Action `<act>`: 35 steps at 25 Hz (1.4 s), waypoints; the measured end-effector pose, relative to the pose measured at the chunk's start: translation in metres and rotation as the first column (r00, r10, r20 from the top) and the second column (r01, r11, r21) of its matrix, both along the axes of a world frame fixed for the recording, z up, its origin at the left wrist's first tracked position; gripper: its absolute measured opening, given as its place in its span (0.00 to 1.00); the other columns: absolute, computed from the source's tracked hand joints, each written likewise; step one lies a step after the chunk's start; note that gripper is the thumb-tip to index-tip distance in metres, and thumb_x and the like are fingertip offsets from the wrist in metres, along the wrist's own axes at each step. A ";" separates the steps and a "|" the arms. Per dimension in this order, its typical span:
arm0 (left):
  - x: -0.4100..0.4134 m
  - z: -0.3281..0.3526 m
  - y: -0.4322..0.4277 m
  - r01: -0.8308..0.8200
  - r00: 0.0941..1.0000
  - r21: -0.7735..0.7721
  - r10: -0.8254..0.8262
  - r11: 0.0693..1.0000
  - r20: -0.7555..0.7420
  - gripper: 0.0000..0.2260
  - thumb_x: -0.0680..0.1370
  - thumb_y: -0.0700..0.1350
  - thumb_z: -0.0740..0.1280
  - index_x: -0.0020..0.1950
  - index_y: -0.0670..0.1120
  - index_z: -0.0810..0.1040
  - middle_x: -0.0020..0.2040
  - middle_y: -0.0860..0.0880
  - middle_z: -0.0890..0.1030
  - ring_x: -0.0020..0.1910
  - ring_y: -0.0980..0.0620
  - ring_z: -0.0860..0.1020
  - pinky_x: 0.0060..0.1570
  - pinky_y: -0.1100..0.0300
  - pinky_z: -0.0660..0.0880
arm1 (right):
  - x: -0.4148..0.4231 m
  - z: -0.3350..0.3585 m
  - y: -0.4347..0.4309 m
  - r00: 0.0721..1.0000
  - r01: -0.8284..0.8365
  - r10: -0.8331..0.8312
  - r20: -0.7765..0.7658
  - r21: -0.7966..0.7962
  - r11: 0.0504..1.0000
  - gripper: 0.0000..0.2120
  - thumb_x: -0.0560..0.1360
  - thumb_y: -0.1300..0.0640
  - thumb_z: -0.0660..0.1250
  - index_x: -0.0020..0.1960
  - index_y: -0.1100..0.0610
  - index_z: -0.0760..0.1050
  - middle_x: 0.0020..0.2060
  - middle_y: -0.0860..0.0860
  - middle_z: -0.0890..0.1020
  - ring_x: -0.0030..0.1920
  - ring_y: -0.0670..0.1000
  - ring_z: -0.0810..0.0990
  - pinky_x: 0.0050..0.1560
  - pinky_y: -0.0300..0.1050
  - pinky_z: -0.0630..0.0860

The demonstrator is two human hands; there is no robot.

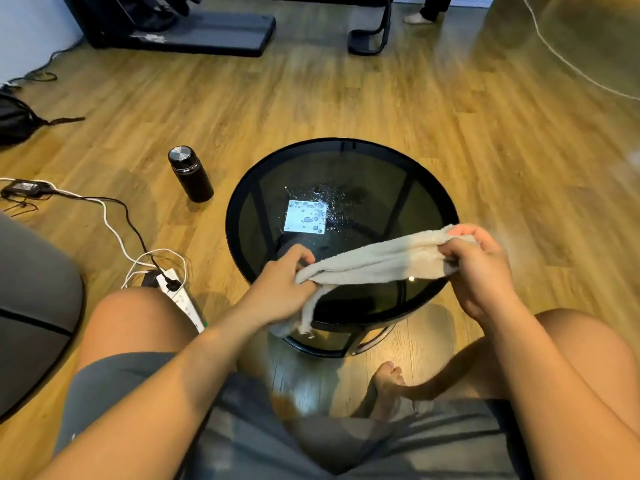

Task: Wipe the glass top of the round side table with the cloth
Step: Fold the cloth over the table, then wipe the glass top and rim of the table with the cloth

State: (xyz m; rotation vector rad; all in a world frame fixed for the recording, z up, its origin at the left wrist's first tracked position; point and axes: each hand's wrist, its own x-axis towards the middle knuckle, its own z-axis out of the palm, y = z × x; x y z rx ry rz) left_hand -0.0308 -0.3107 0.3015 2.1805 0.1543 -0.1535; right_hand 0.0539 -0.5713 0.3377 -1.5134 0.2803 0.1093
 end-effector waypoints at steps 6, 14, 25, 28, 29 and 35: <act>0.008 0.001 -0.073 -0.693 0.718 -0.710 0.216 0.127 -0.662 0.19 0.83 0.55 0.59 0.63 0.43 0.79 0.54 0.39 0.85 0.50 0.42 0.85 0.55 0.44 0.80 | -0.059 -0.021 0.060 0.974 -0.228 0.227 0.020 0.061 0.972 0.08 0.80 0.55 0.66 0.53 0.59 0.77 0.45 0.54 0.82 0.45 0.51 0.81 0.39 0.39 0.78; 0.003 -0.002 -0.067 -0.492 0.870 -0.828 0.186 0.269 -0.456 0.20 0.83 0.58 0.54 0.64 0.50 0.79 0.58 0.47 0.85 0.57 0.49 0.83 0.53 0.55 0.79 | -0.059 -0.036 0.074 0.865 -0.309 0.492 0.103 -0.664 0.682 0.27 0.74 0.46 0.71 0.70 0.50 0.69 0.59 0.46 0.70 0.55 0.42 0.72 0.45 0.17 0.64; 0.039 -0.090 0.046 -0.129 0.990 0.500 0.081 0.856 0.117 0.30 0.80 0.61 0.49 0.79 0.46 0.60 0.81 0.43 0.55 0.81 0.46 0.46 0.77 0.39 0.39 | 0.058 -0.069 -0.014 0.917 -0.296 0.330 -0.224 -0.937 0.186 0.25 0.70 0.48 0.69 0.65 0.54 0.70 0.66 0.57 0.69 0.67 0.60 0.67 0.58 0.49 0.69; 0.043 -0.101 0.044 -0.182 0.978 0.512 0.099 0.839 0.185 0.32 0.80 0.60 0.50 0.79 0.44 0.57 0.81 0.42 0.54 0.81 0.44 0.46 0.77 0.40 0.38 | 0.074 -0.085 -0.008 0.913 -0.294 0.337 -0.228 -0.942 0.162 0.34 0.73 0.42 0.63 0.75 0.47 0.56 0.68 0.58 0.67 0.68 0.62 0.66 0.65 0.57 0.68; 0.043 -0.100 0.043 -0.201 0.974 0.511 0.113 0.835 0.198 0.31 0.80 0.60 0.50 0.79 0.44 0.57 0.81 0.41 0.54 0.81 0.43 0.47 0.77 0.40 0.39 | 0.084 -0.086 -0.004 0.933 -0.299 0.271 -0.237 -0.930 0.214 0.33 0.73 0.39 0.60 0.75 0.45 0.54 0.68 0.59 0.67 0.68 0.64 0.67 0.66 0.58 0.68; 0.045 -0.101 0.043 -0.232 0.967 0.532 0.133 0.814 0.218 0.31 0.80 0.59 0.49 0.80 0.44 0.56 0.81 0.42 0.55 0.81 0.44 0.49 0.78 0.41 0.41 | 0.084 -0.105 0.024 0.967 -0.128 0.225 -0.121 -0.992 0.020 0.24 0.77 0.48 0.56 0.71 0.52 0.60 0.62 0.64 0.70 0.57 0.67 0.70 0.56 0.59 0.69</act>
